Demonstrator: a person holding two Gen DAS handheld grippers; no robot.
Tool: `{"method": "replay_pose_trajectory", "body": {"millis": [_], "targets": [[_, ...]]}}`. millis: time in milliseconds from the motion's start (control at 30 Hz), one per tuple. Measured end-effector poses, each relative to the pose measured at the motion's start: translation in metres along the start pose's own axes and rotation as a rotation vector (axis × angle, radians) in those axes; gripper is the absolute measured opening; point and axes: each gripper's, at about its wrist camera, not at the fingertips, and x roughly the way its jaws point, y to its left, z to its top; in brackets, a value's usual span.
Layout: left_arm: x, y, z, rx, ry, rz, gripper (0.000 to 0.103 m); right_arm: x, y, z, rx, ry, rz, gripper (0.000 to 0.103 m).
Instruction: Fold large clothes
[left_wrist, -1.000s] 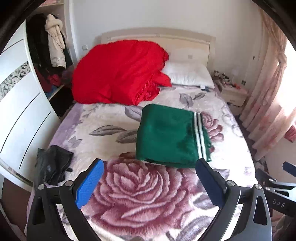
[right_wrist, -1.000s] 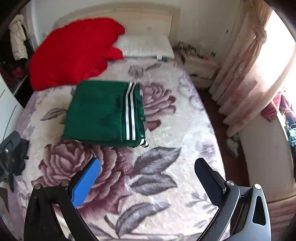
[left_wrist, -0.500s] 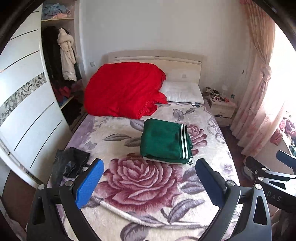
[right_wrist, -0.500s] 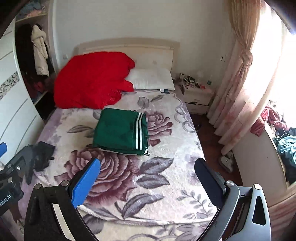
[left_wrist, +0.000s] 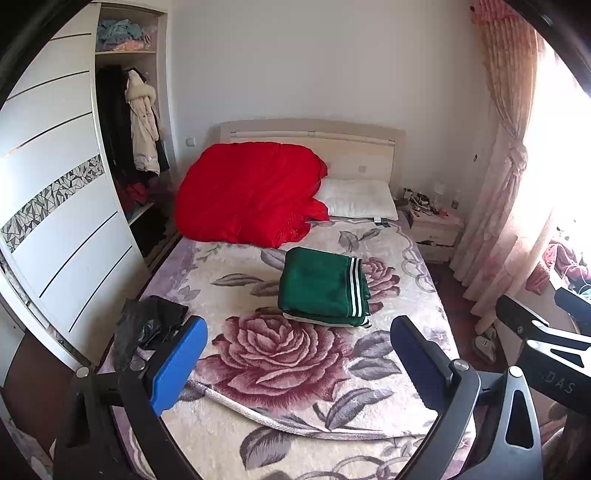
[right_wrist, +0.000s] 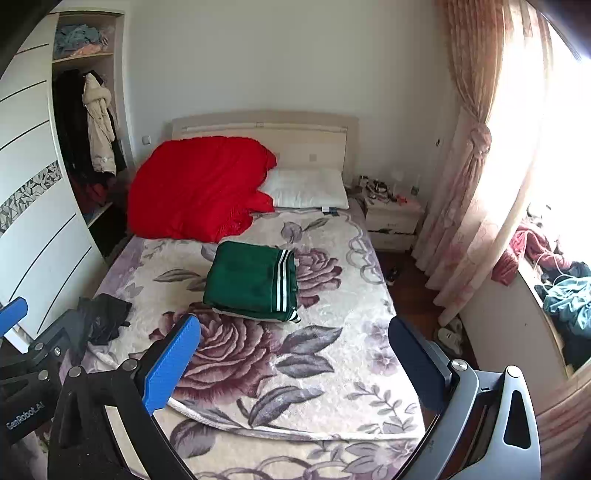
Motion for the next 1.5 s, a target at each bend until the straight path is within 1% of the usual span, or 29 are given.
{"method": "replay_pose_trajectory", "body": {"millis": [67, 133, 200, 467, 867, 1100, 1500], "targets": [[-0.003, -0.001, 0.001, 0.003, 0.004, 0.001, 0.101, -0.012, -0.003, 0.0, 0.002, -0.007, 0.008, 0.103], [-0.006, -0.002, 0.003, 0.003, 0.01, 0.02, 0.101, -0.02, -0.005, 0.001, 0.002, -0.01, 0.016, 0.103], [-0.013, -0.004, 0.001, -0.004, -0.007, 0.033, 0.101, -0.028, -0.008, 0.002, 0.001, -0.016, 0.02, 0.103], [-0.026, 0.002, -0.002, -0.027, -0.028, 0.048, 0.101, -0.05, -0.01, 0.003, -0.002, -0.044, 0.027, 0.103], [-0.037, 0.005, -0.003, -0.024, -0.048, 0.067, 0.101, -0.058, -0.005, 0.006, -0.012, -0.058, 0.065, 0.103], [-0.042, 0.008, -0.001, -0.019, -0.062, 0.072, 0.102, -0.063, -0.006, 0.005, -0.013, -0.079, 0.062, 0.103], [-0.047, 0.006, -0.001, -0.016, -0.074, 0.072, 0.102, -0.065, -0.003, 0.006, -0.016, -0.087, 0.062, 0.103]]}}
